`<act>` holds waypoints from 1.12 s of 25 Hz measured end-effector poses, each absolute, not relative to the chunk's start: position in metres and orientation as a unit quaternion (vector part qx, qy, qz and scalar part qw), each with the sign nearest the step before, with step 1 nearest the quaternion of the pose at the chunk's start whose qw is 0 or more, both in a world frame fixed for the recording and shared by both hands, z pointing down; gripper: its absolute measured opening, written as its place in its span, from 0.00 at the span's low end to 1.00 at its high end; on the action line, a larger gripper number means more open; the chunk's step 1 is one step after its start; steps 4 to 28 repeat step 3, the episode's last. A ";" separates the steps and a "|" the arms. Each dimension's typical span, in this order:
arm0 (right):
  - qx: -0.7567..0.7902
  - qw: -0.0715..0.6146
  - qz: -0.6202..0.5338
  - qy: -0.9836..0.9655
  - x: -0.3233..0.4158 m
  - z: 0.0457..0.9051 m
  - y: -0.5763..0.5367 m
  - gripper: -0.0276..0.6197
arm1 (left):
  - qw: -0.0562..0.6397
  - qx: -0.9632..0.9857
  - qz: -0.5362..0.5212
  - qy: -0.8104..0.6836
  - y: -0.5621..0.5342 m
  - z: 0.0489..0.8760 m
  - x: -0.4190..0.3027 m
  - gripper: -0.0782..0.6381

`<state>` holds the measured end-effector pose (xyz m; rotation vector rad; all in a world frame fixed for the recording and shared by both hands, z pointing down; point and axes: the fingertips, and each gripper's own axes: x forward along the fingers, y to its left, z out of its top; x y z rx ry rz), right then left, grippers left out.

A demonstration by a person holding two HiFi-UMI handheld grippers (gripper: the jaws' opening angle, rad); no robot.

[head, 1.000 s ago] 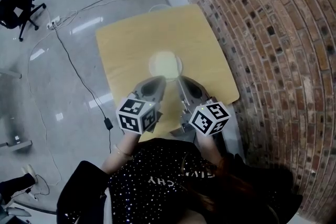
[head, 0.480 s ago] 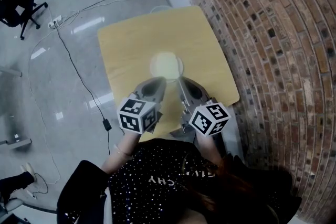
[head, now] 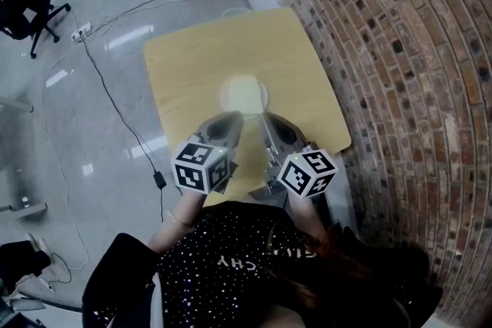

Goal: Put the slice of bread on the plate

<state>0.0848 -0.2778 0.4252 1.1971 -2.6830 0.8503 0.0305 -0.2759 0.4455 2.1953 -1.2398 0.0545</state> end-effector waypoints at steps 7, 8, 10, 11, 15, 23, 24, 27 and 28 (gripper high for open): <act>0.393 0.042 0.278 -0.875 0.088 0.426 -0.279 0.06 | 0.305 0.831 0.022 -0.464 -0.276 0.446 0.034 0.12; 0.393 0.042 0.278 -0.875 0.088 0.426 -0.279 0.06 | 0.305 0.831 0.022 -0.464 -0.276 0.446 0.034 0.12; 0.393 0.042 0.278 -0.875 0.088 0.426 -0.279 0.06 | 0.305 0.831 0.022 -0.464 -0.276 0.446 0.034 0.12; 0.393 0.042 0.278 -0.875 0.088 0.426 -0.279 0.06 | 0.305 0.831 0.022 -0.464 -0.276 0.446 0.034 0.12; 0.393 0.042 0.278 -0.875 0.088 0.426 -0.279 0.06 | 0.305 0.831 0.022 -0.464 -0.276 0.446 0.034 0.12; 0.393 0.042 0.278 -0.875 0.088 0.426 -0.279 0.06 | 0.305 0.831 0.022 -0.464 -0.276 0.446 0.034 0.12; 0.393 0.042 0.278 -0.875 0.088 0.426 -0.279 0.06 | 0.305 0.831 0.022 -0.464 -0.276 0.446 0.034 0.12; 0.393 0.042 0.278 -0.875 0.088 0.426 -0.279 0.06 | 0.305 0.831 0.022 -0.464 -0.276 0.446 0.034 0.12; 0.393 0.042 0.278 -0.875 0.088 0.426 -0.279 0.06 | 0.305 0.831 0.022 -0.464 -0.276 0.446 0.034 0.12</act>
